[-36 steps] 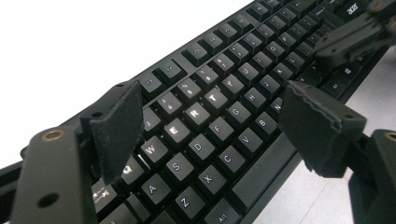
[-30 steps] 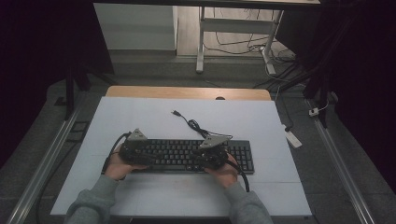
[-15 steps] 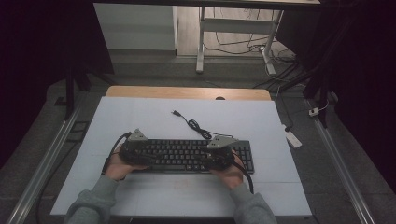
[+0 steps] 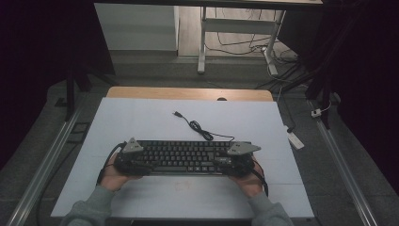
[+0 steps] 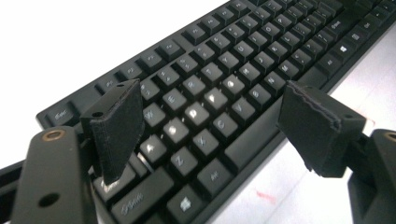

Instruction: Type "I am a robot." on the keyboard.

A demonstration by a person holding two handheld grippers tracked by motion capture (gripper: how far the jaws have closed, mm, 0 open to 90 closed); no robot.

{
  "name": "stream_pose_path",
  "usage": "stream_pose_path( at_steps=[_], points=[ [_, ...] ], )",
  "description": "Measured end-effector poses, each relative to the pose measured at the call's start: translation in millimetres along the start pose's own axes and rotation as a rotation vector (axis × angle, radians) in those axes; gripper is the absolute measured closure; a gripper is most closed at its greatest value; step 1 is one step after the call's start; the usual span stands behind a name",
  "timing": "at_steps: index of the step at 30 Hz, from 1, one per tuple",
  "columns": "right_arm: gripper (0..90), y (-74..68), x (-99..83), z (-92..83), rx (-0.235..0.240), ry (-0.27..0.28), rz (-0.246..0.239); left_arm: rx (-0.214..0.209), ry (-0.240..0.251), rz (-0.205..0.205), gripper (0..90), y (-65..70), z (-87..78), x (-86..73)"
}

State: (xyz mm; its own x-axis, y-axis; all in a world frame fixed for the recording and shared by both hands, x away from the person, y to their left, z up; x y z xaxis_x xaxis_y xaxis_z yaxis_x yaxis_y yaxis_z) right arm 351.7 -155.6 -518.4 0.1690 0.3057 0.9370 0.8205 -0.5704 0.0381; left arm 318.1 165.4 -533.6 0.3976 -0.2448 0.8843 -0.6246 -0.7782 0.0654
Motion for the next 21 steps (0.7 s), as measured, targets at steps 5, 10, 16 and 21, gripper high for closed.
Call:
stream_pose_path(
  at_steps=[5, 10, 16, 21],
  points=[
    [52.1, 9.3, -7.3, -20.4, -0.034, 0.005, 0.01, 0.019, 0.02, -0.001, 22.8, -3.0, -12.4, -6.3],
    [51.6, 17.0, -16.6, -41.5, -0.059, 0.009, 0.011, 0.02, 0.022, -0.006, 22.7, -4.5, -22.4, -15.6],
    [51.1, 28.6, -32.1, -65.8, -0.102, 0.005, 0.02, 0.024, 0.032, -0.015, 22.6, -5.6, -32.8, -24.0],
    [50.9, 37.2, -38.6, -77.5, -0.125, 0.017, 0.033, 0.02, 0.038, -0.011, 22.7, -5.2, -36.5, -25.8]
  ],
)
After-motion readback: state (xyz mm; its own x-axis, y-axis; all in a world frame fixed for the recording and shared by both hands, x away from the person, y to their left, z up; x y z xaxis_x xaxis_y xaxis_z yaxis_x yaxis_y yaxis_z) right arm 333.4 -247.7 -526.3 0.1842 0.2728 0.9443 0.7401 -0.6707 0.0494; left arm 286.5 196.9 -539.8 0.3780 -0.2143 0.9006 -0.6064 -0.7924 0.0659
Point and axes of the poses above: each handheld gripper's, and its own axes: z roughly forward along the jaws, x roughly out of its top, y roughly to its right, the point moved 5 cm from there along z, roughly forward along the jaws, and after that the axes turned 14 degrees about y, right-handed, at the moved point
